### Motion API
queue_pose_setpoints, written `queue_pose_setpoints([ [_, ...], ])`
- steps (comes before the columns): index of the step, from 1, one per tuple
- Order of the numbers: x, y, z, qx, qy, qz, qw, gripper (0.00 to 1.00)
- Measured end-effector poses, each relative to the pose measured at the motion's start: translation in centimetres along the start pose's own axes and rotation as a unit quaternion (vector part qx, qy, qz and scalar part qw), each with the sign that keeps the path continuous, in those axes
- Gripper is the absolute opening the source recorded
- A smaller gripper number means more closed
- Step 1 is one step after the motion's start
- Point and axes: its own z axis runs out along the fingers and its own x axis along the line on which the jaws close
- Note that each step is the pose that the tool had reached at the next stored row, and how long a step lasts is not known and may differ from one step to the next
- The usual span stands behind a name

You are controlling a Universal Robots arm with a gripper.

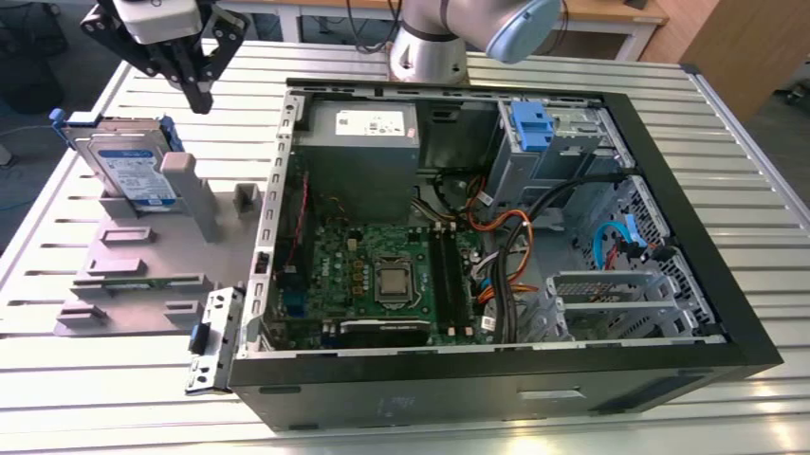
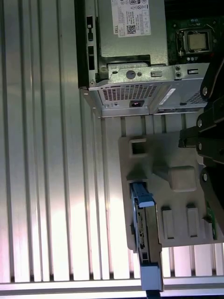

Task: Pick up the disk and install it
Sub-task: 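Reach for the disk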

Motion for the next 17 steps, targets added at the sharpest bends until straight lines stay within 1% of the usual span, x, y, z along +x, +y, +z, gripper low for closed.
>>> queue_pose_setpoints([
  [17,0.75,-0.06,0.01,0.0000,0.0000,0.000,1.00000,0.11],
])
